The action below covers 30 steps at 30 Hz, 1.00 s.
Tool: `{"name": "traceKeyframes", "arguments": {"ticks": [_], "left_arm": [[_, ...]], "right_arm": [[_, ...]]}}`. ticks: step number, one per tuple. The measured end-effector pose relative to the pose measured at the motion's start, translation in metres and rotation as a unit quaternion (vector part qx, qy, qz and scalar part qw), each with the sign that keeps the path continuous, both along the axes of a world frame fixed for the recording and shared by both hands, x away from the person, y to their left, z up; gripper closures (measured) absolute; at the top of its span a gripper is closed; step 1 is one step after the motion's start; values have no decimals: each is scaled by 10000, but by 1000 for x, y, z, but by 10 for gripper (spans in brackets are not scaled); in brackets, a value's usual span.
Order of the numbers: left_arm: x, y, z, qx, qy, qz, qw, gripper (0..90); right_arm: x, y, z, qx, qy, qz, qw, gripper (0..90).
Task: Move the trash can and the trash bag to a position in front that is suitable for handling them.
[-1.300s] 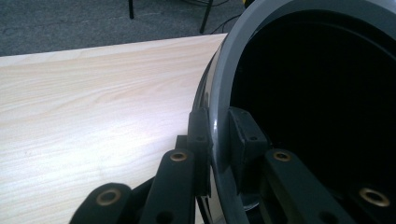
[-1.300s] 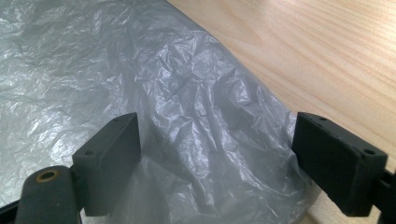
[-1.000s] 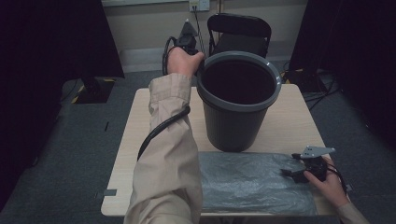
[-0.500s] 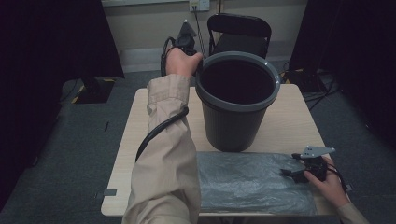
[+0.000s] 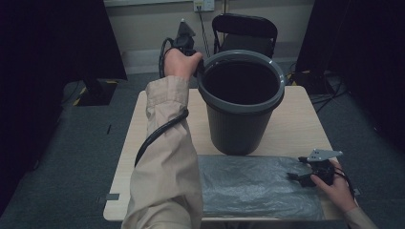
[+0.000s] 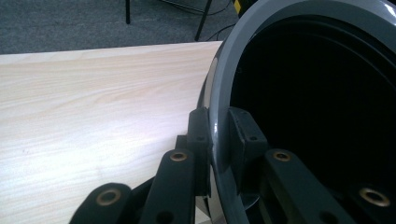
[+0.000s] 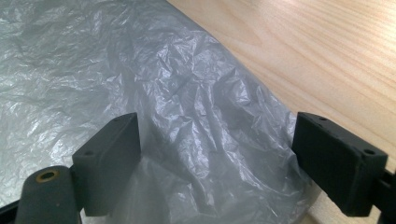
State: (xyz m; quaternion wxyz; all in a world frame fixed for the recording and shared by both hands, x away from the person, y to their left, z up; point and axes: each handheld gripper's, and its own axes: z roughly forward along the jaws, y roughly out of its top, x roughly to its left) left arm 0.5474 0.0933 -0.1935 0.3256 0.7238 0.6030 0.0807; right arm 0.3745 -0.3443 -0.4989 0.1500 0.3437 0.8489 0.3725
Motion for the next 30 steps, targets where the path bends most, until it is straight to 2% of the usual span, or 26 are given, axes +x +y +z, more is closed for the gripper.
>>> {"name": "traceKeyframes", "arguments": {"ticks": [2, 5, 6, 7, 12, 19, 20, 21, 26, 30], "left_arm": [[-1, 4, 0, 3, -8, 42, 10000, 795], [-5, 16, 1, -2, -13, 100, 9999, 794], [-8, 25, 1, 19, -5, 138, 9999, 794], [-8, 25, 1, 19, -5, 138, 9999, 794], [-16, 48, -1, 25, 46, 261, 9996, 794], [-31, 82, -3, 22, 105, 425, 9990, 794], [-35, 92, -3, 24, 104, 487, 9988, 794], [-35, 92, -3, 24, 104, 487, 9988, 794], [-48, 119, -5, 8, 164, 607, 9980, 794], [-58, 139, -8, -11, 185, 770, 9969, 794]], "right_arm": [[0, 0, 0, 3, 14, -3, 10000, 148], [0, 0, 0, -3, 0, 0, 10000, 149], [0, 0, 0, 6, 1, -9, 10000, 148], [0, 0, 0, 6, 1, -9, 10000, 148], [0, 0, 0, 8, 16, -13, 10000, 148], [0, 0, 0, 3, -2, -8, 10000, 149], [0, 0, 0, 5, 0, -3, 10000, 149], [0, 0, 0, 2, -5, -1, 10000, 149], [0, 0, 0, 4, -6, -4, 10000, 149], [0, 0, 0, 3, -7, -3, 10000, 149]]}}
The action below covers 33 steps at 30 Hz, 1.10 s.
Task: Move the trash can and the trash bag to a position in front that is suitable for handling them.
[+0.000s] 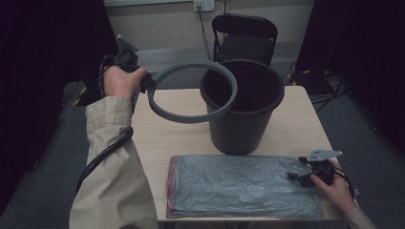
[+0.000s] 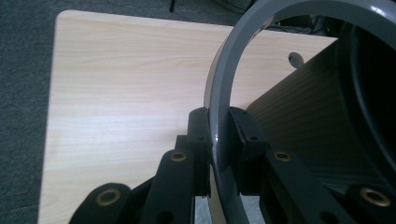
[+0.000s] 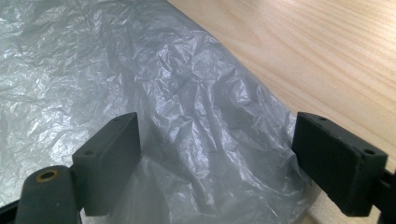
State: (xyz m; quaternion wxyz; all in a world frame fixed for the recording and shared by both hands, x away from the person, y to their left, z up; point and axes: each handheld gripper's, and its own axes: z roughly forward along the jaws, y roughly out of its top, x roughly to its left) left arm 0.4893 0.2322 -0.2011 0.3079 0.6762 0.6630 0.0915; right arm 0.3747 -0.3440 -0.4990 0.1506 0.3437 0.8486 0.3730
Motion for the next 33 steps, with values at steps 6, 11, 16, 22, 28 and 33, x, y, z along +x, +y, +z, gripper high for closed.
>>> {"name": "traceKeyframes", "arguments": {"ticks": [6, 11, 16, 22, 28, 33], "left_arm": [[-16, 34, -5, -96, 47, 201, 9997, 793], [-30, 59, -10, -98, 99, 392, 9991, 793], [-43, 80, -12, -115, 73, 532, 9985, 793], [-57, 103, -24, -97, 67, 769, 9970, 793], [-59, 112, -47, -70, 37, 847, 9964, 792], [-56, 113, -70, -123, 35, 918, 9957, 792]], "right_arm": [[0, 0, 0, 0, 1, -1, 10000, 149], [0, 0, 0, 1, 6, -10, 10000, 149], [0, 0, 0, 1, 4, -22, 10000, 149], [0, 0, 0, -3, -7, -27, 10000, 149], [0, 1, 0, -2, -5, -35, 10000, 149], [0, 1, 0, 0, -11, -38, 10000, 149]]}}
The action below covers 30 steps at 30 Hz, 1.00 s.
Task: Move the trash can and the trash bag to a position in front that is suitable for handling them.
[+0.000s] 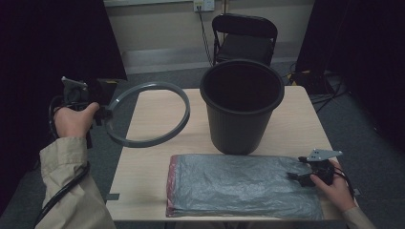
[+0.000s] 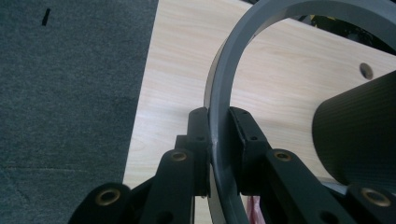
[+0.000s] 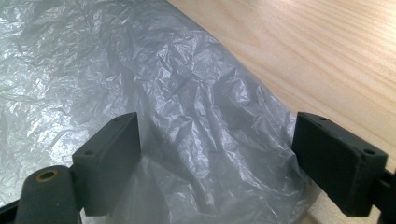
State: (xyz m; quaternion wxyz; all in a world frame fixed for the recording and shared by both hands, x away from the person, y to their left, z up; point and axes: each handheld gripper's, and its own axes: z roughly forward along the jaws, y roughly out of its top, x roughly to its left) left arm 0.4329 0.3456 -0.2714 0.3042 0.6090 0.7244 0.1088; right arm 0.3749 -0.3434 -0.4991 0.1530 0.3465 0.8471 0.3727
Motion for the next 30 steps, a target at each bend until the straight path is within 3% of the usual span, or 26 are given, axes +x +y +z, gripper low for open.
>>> {"name": "traceKeyframes", "arguments": {"ticks": [8, 9, 12, 23, 30], "left_arm": [[11, -4, -38, 11, 90, 109, 9999, 791], [16, -6, -48, -1, 136, 93, 9999, 791], [21, -8, -56, -31, 167, 117, 9998, 791], [62, -24, -107, 182, 373, 95, 9991, 790], [89, -40, -130, 259, 375, 81, 9989, 788]], "right_arm": [[0, 0, 0, -2, -1, 0, 10000, 149], [0, 0, 0, -3, -2, 1, 10000, 149], [0, 0, 0, -3, 0, 0, 10000, 149], [0, 0, 0, -8, 10, 3, 10000, 149], [0, 0, 0, -5, 16, 0, 10000, 149]]}}
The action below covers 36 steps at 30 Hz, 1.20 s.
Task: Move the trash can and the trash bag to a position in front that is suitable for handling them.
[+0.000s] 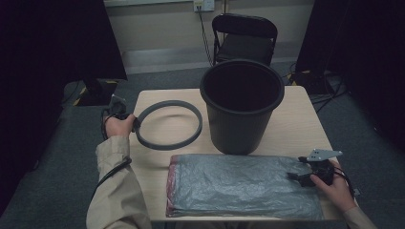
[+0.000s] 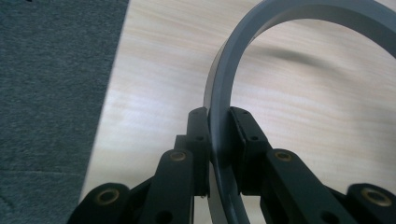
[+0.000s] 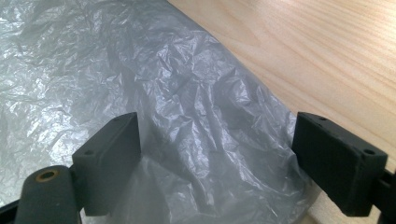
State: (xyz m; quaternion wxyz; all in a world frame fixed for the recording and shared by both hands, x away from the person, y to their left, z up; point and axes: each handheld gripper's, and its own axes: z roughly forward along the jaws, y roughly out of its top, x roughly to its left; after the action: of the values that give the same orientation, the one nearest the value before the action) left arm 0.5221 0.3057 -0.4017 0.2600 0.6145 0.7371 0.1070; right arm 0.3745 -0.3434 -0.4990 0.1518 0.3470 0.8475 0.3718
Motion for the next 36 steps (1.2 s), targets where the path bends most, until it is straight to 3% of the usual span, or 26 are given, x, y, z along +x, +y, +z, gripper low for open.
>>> {"name": "traceKeyframes", "arguments": {"ticks": [8, 13, 16, 17, 18, 19, 21, 26, 36], "left_arm": [[20, -7, -23, 51, 44, 50, 10000, 779], [20, -8, -31, 86, 59, -7, 9999, 761], [14, -9, -35, 142, 41, -168, 9997, 749], [11, -9, -35, 142, -72, -170, 9997, 725], [9, -9, -36, 177, -208, -199, 9994, 539], [6, -9, -36, 223, -328, -296, 9988, 539], [-1, -9, -36, 228, -470, -443, 9977, 420], [-24, -19, -29, 213, -968, -889, 9911, 276], [-62, -41, -23, -32, -1195, -1572, 9803, 235]], "right_arm": [[0, 0, 0, -4, -6, 3, 10000, 149], [0, 0, 0, -1, 2, 1, 10000, 149], [0, 0, 0, -1, 1, 1, 10000, 149], [0, 0, 0, 0, 0, 2, 10000, 149], [0, 0, 0, -1, 0, 2, 10000, 149], [0, 0, 0, -1, 0, 2, 10000, 149], [0, 0, 0, 0, -9, 1, 10000, 149], [0, 0, 0, 0, -1, -2, 10000, 149], [4, 6, 0, 0, -2, 116, 9999, 146]]}}
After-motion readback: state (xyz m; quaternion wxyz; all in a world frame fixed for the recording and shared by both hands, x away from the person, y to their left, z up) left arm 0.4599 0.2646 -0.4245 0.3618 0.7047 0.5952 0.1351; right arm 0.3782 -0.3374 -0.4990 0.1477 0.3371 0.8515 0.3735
